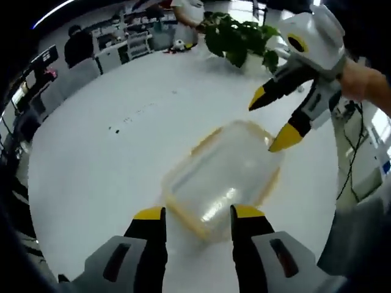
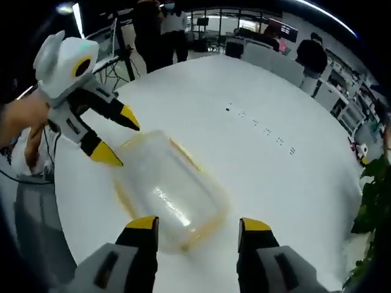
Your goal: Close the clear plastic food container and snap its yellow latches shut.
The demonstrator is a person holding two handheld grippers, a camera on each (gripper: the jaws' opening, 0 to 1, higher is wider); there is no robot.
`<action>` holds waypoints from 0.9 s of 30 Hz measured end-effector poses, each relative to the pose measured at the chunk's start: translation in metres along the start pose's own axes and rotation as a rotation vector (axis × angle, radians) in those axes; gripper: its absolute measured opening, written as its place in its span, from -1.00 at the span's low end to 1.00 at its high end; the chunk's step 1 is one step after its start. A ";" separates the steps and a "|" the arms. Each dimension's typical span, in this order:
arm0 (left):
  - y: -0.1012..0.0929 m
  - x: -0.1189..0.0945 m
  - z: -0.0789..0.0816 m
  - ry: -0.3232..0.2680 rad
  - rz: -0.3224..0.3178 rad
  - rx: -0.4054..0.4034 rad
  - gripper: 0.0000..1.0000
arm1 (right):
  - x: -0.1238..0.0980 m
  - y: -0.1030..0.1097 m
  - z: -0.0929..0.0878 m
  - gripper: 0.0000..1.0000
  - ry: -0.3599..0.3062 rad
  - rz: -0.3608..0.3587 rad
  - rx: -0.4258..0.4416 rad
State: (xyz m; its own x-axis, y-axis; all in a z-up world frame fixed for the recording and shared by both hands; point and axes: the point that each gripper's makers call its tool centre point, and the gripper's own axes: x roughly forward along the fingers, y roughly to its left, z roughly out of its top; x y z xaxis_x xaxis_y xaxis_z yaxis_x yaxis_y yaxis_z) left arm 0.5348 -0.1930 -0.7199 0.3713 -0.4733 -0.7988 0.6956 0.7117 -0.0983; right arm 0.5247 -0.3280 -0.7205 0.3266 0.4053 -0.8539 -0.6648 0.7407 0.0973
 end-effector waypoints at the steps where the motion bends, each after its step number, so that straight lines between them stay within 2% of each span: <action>1: 0.000 0.000 0.001 -0.016 -0.006 -0.058 -0.19 | 0.001 0.000 -0.001 0.00 0.001 -0.002 0.037; 3: 0.004 0.000 -0.002 -0.013 0.004 -0.091 -0.19 | 0.001 -0.001 -0.003 -0.01 0.002 -0.008 0.059; 5: 0.006 0.001 -0.006 -0.004 0.004 -0.112 -0.20 | 0.003 0.005 -0.001 -0.02 -0.013 0.018 0.124; 7: 0.005 0.002 -0.007 -0.005 -0.008 -0.151 -0.19 | 0.004 0.004 -0.001 -0.03 -0.017 0.014 0.142; 10: 0.007 0.004 -0.010 0.004 -0.004 -0.148 -0.16 | 0.009 0.002 -0.006 -0.07 0.003 0.002 0.155; 13: 0.006 0.004 -0.009 0.000 -0.015 -0.177 -0.17 | 0.012 0.003 -0.009 -0.06 0.002 0.014 0.175; 16: 0.003 0.006 -0.010 -0.002 -0.046 -0.241 -0.19 | 0.013 0.005 -0.008 -0.07 -0.026 0.045 0.252; 19: 0.001 0.008 -0.010 -0.005 -0.066 -0.266 -0.23 | 0.014 0.008 -0.010 -0.14 -0.028 0.075 0.313; 21: -0.004 0.008 -0.009 -0.004 -0.088 -0.283 -0.29 | 0.014 0.008 -0.010 -0.14 -0.032 0.077 0.307; 27: -0.003 0.009 -0.009 0.008 -0.089 -0.286 -0.32 | 0.015 0.010 -0.009 -0.16 -0.026 0.081 0.305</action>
State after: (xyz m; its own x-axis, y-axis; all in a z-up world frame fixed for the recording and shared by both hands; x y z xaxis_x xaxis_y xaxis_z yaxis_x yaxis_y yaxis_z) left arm 0.5308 -0.1947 -0.7323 0.3111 -0.5373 -0.7839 0.5231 0.7854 -0.3308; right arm 0.5172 -0.3197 -0.7371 0.3009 0.4802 -0.8239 -0.4588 0.8303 0.3164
